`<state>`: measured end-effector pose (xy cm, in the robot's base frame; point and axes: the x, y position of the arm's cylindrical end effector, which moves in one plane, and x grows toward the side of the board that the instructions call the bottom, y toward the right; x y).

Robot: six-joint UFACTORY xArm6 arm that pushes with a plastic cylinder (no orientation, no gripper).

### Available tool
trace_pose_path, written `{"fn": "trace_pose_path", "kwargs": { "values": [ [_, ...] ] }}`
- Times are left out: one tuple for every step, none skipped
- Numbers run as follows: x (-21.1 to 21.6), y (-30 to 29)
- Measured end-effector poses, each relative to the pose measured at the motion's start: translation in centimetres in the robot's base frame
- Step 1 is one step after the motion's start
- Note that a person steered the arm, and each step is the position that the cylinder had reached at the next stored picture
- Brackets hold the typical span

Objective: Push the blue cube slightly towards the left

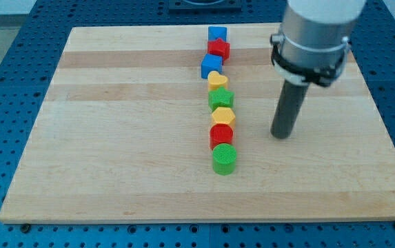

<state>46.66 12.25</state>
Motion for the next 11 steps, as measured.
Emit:
{"fn": "trace_pose_path", "kwargs": {
  "values": [
    [-7.4,0.0],
    [-13.6,-1.5],
    [-14.5,-5.5],
    [-14.5,-9.9],
    [-13.5,-13.9],
    [-13.3,-15.2],
    [-12.1,-15.0],
    [-10.6,-15.5],
    [-10.6,-18.8],
    [-10.7,-17.5],
    [-12.1,-9.3]
  ]
}}
